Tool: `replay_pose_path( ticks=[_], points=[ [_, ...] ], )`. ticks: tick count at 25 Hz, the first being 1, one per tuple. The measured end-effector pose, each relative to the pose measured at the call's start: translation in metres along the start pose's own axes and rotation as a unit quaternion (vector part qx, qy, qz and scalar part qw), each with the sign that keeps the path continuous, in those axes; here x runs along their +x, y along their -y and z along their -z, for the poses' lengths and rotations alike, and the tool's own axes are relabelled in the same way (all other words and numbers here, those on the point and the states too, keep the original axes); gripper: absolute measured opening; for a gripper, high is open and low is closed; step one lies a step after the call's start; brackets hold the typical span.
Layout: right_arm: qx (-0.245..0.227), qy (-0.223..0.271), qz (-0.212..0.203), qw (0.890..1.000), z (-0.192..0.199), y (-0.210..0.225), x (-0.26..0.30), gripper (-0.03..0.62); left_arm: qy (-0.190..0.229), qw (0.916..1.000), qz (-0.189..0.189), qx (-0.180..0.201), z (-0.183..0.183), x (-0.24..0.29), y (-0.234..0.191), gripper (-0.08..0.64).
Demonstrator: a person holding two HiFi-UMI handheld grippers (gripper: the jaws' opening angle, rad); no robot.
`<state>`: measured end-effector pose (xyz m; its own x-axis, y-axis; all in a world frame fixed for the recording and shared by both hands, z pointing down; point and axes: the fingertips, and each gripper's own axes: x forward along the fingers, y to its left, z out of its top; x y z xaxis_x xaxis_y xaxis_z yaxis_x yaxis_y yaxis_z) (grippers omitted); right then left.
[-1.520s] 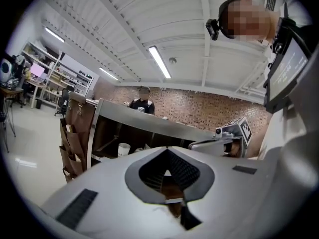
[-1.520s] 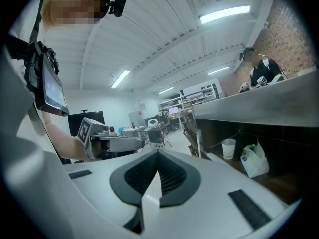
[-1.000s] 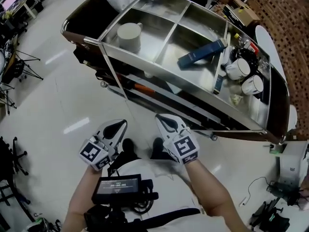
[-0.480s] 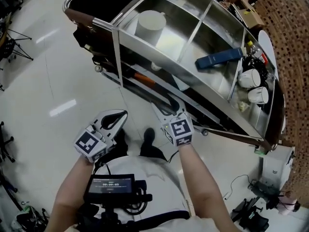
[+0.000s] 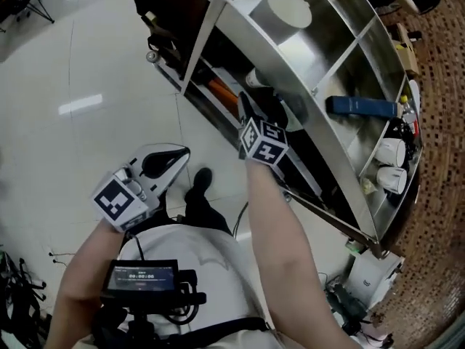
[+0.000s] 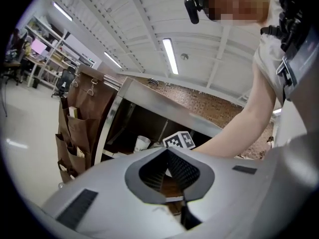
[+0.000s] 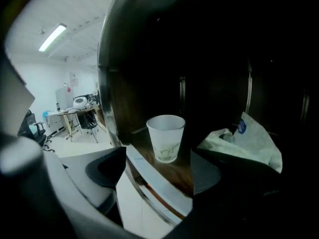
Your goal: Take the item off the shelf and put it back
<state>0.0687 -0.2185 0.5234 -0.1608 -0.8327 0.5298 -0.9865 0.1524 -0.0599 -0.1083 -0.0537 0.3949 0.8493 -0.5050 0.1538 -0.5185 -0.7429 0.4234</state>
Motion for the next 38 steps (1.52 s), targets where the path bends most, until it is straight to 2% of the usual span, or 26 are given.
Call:
replay_pose_path(
  ticks=[4, 7, 10, 13, 19, 23, 28, 32, 38],
  points=[
    [0.013, 0.019, 0.039, 0.999, -0.014, 0.02, 0.024, 0.413, 0.054, 0.9977, -0.04, 0.005, -0.01, -0.012, -0.023, 0.0],
    [0.017, 0.017, 0.042, 0.999, -0.017, 0.022, 0.041, 0.413, 0.062, 0.9961, -0.063, -0.007, -0.003, -0.023, -0.031, 0.0],
    [0.025, 0.016, 0.024, 0.999, -0.022, 0.021, 0.054, 0.411, 0.057, 0.9957, -0.072, -0.012, 0.006, -0.026, -0.032, 0.0],
    [0.008, 0.013, 0.002, 1.0, -0.025, 0.015, 0.059, 0.302, 0.051, 0.9957, -0.075, -0.014, 0.011, -0.03, -0.031, 0.0],
    [0.004, 0.035, -0.027, 0.999, -0.03, 0.0, 0.033, 0.302, 0.042, 0.9965, -0.071, -0.008, 0.012, -0.033, -0.025, 0.0],
    [-0.004, 0.04, -0.063, 0.997, -0.021, -0.011, -0.013, 0.304, 0.031, 0.9978, -0.059, -0.002, 0.012, -0.029, -0.009, 0.0],
    [-0.01, 0.052, -0.105, 0.993, -0.002, -0.02, -0.079, 0.304, 0.001, 0.9994, -0.017, 0.03, 0.013, -0.016, 0.013, 0.0],
    [-0.015, 0.064, -0.145, 0.987, 0.001, -0.023, -0.137, 0.307, -0.008, 0.9994, 0.005, 0.032, 0.005, 0.007, 0.043, 0.0],
    [-0.006, 0.095, -0.129, 0.987, 0.001, -0.01, -0.207, 0.31, -0.034, 0.9927, 0.087, 0.076, -0.004, 0.052, 0.083, 0.0]
  ],
)
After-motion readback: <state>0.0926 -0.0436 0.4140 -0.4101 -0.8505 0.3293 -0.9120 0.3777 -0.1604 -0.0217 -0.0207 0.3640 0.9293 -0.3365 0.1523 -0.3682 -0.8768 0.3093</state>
